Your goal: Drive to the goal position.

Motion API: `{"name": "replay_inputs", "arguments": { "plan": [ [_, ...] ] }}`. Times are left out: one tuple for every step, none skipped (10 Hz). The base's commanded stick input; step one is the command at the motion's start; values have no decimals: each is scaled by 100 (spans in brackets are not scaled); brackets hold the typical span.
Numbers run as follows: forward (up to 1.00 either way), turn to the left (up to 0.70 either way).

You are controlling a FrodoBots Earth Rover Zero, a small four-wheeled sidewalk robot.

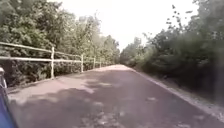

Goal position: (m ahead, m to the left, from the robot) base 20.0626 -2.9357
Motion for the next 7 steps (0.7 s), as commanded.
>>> {"name": "replay_inputs", "arguments": {
  "plan": [
    [70,0],
    [70,0],
    [70,0],
    [70,0],
    [70,0],
    [70,0],
    [70,0]
  ]
}}
